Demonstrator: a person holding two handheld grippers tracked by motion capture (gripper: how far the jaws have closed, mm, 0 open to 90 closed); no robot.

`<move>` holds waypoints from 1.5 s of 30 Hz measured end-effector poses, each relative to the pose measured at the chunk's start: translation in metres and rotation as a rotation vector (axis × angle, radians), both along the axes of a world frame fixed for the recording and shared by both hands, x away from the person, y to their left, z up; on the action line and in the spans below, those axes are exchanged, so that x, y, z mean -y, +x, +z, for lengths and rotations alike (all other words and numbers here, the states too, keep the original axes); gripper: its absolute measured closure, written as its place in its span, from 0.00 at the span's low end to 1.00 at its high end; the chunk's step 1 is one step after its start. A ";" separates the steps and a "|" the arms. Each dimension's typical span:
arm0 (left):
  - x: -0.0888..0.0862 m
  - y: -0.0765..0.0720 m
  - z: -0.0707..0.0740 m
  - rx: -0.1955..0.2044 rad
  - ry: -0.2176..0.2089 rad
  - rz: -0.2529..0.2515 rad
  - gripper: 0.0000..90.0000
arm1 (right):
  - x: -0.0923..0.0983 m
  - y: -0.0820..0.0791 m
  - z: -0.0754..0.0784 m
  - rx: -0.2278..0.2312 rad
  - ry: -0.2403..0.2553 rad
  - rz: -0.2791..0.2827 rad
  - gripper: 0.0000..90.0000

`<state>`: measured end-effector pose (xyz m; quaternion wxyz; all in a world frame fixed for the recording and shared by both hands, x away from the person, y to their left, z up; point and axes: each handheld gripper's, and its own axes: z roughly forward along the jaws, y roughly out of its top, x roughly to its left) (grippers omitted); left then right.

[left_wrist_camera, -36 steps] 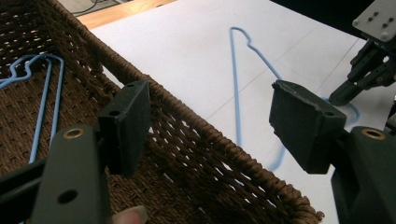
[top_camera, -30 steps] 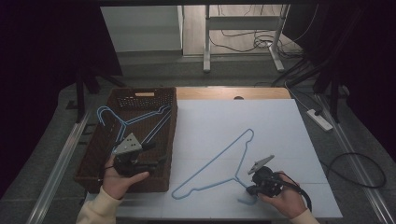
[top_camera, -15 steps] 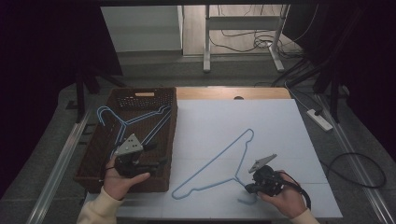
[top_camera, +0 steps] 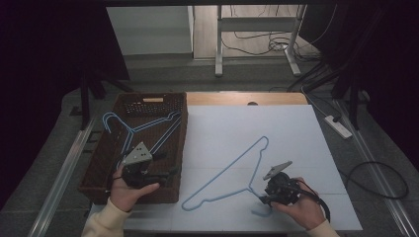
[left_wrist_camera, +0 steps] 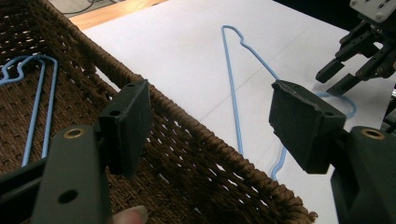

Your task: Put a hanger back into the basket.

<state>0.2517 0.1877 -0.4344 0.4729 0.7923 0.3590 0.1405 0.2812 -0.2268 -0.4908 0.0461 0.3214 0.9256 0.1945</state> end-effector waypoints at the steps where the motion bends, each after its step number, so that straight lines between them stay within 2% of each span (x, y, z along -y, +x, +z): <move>1: 0.000 0.000 0.000 0.000 0.001 -0.001 0.34 | -0.001 0.000 -0.001 -0.001 -0.011 -0.001 0.64; 3: 0.001 0.000 0.000 0.001 0.003 -0.003 0.34 | -0.003 0.000 -0.004 -0.008 -0.030 -0.007 0.62; 6: 0.002 -0.001 0.001 0.003 0.002 -0.007 0.34 | -0.006 0.000 -0.005 -0.012 -0.057 0.003 0.67; 8: 0.004 -0.002 0.002 0.006 0.002 -0.011 0.34 | -0.009 -0.001 -0.005 0.002 -0.087 0.002 0.73; 11: 0.006 -0.004 0.003 0.009 0.005 -0.020 0.34 | -0.012 0.001 -0.004 -0.020 -0.105 -0.014 0.84; 13: 0.009 -0.006 0.003 0.013 0.010 -0.029 0.34 | -0.016 0.001 -0.004 -0.037 -0.119 0.004 0.95; 15: 0.012 -0.008 0.005 0.019 0.021 -0.034 0.34 | -0.019 0.002 -0.004 -0.049 -0.136 0.005 0.96; 18: 0.019 -0.012 0.006 0.028 0.033 -0.054 0.34 | -0.019 0.003 -0.003 -0.060 -0.132 0.007 0.96; 22: 0.034 -0.016 0.006 0.021 0.048 -0.090 0.33 | -0.014 0.004 -0.001 -0.065 -0.090 0.017 0.97; 24: 0.045 -0.019 0.005 0.014 0.066 -0.113 0.33 | -0.015 0.004 -0.001 -0.068 -0.099 0.025 0.97; 30: 0.085 -0.022 -0.005 -0.017 0.149 -0.175 0.34 | -0.017 0.004 0.000 -0.073 -0.109 0.034 0.98; 33: 0.107 -0.020 -0.015 -0.042 0.211 -0.208 0.34 | -0.017 0.003 0.001 -0.067 -0.113 0.040 0.98; 36: 0.130 -0.015 -0.030 -0.081 0.293 -0.246 0.34 | -0.018 0.002 0.003 -0.060 -0.113 0.046 0.98; 38: 0.142 -0.010 -0.040 -0.112 0.339 -0.258 0.35 | -0.018 0.002 0.004 -0.056 -0.115 0.052 0.98; 40: 0.152 -0.006 -0.049 -0.124 0.392 -0.273 0.36 | -0.018 0.002 0.005 -0.055 -0.116 0.056 0.98; 45: 0.169 0.007 -0.069 -0.160 0.430 -0.273 0.46 | -0.019 0.001 0.006 -0.053 -0.122 0.062 0.98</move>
